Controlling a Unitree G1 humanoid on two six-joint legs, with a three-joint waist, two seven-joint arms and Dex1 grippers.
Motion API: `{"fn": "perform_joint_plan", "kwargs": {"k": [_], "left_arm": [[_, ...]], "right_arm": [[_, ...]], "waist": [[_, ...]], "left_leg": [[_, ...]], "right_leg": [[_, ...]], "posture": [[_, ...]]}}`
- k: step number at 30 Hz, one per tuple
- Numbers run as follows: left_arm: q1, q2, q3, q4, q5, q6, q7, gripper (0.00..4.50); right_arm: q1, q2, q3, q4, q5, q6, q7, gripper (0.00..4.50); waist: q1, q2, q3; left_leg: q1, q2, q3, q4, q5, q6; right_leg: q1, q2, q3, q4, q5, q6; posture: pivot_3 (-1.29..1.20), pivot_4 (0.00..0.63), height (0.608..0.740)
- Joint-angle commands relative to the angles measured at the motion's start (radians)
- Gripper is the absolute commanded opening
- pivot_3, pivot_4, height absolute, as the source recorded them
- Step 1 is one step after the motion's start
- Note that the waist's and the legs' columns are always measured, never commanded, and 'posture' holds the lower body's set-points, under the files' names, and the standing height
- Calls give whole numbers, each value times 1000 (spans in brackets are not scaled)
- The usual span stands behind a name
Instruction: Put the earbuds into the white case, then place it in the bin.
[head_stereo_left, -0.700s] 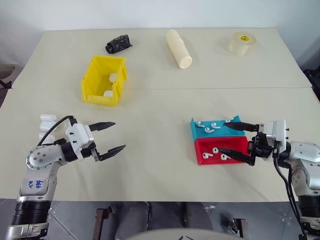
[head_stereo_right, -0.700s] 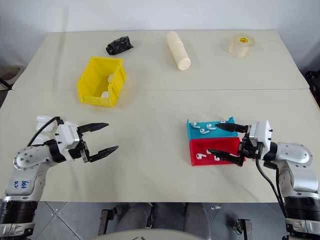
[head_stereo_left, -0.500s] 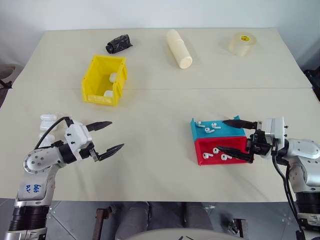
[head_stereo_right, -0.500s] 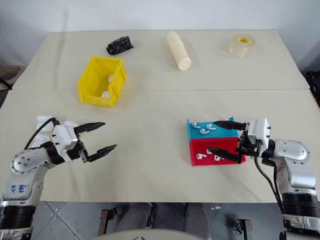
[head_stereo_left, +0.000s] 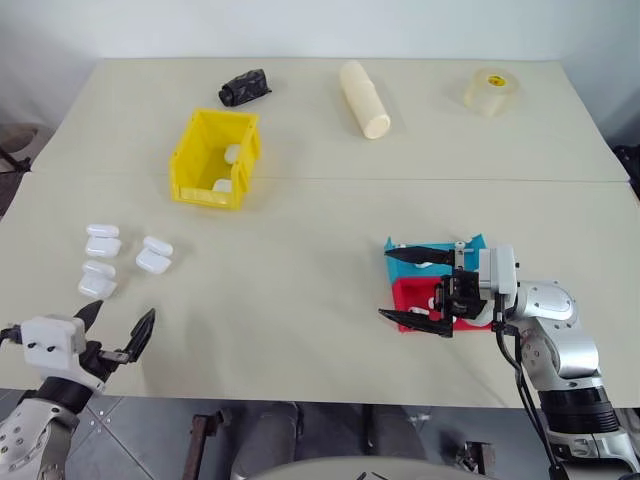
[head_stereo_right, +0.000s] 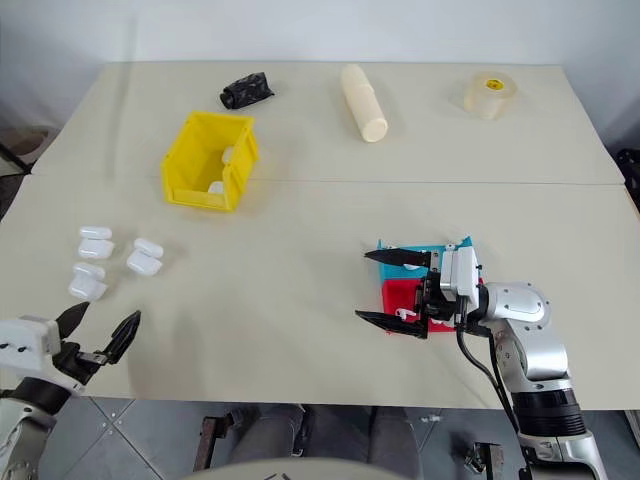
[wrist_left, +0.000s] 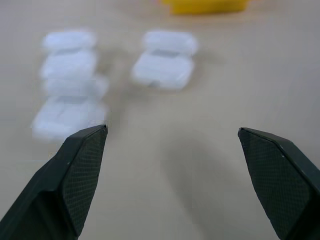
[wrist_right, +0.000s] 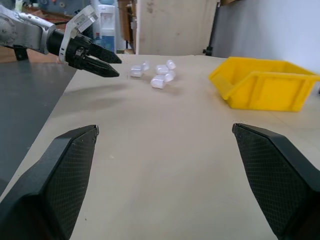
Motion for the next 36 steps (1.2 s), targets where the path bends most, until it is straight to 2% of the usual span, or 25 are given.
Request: {"fn": "perform_joint_plan", "kwargs": {"k": [1, 4, 7, 13, 17, 21, 25, 36], "left_arm": [[-19, 3, 33, -54, -41, 51, 49, 4455], [-68, 51, 18, -72, -56, 119, 56, 4455], [-130, 151, -1, -87, -74, 251, 49, 4455], [-327, 435, -64, -19, -74, 587, 43, 4455], [-507, 613, -185, 85, -99, 785, -32, 4455], [-648, 740, -345, 237, -35, 816, -113, 4455], [-753, 776, -455, 366, 8, 788, -192, 4455], [-954, 738, -657, 589, 128, 683, -339, 4455]], "right_arm": [[4, -1, -14, -11, 11, -34, 14, 4500], [13, -12, -25, -14, 16, -21, 4, 4500], [40, -42, -33, -30, 30, 19, 13, 4500], [29, -59, -35, -36, 43, 68, -7, 4500], [17, -50, -27, -36, 38, 73, -19, 4500], [9, -38, -18, -37, 32, 71, -25, 4500], [14, -30, -13, -52, 31, 72, -35, 4500], [56, -17, -12, -93, 23, 59, -66, 4500]], "waist": [[-1, 0, 0], [-5, 0, 0], [-4, 0, 0], [-9, 0, 0], [-14, 0, 0], [-24, 0, 0], [-33, 0, 0], [-30, -1, 0]], "left_leg": [[0, 0, 0, 0, 0, 0], [0, 0, 0, 0, -1, 0], [0, 1, 0, 0, -1, 0], [1, 1, 1, 0, -1, -1], [0, 1, 1, -1, -1, -1], [0, 0, 2, -2, -1, -1], [-1, 0, 3, -4, -1, -1], [-3, 0, 5, -3, -1, -1]], "right_leg": [[0, 0, 0, 0, 0, 0], [0, 0, 0, 0, 0, 0], [-1, 1, 0, 1, 0, 0], [-2, 1, 1, 2, -1, -1], [-4, 1, 2, 5, -1, -2], [-5, 1, 3, 6, -1, -2], [-9, 1, 4, 9, -1, -2], [-12, 1, 5, 11, -1, -2]], "posture": [[0, 150, 740], [0, 150, 740], [0, 150, 740], [0, 150, 740], [0, 150, 740], [0, 150, 740], [0, 150, 740], [0, 150, 740]]}}
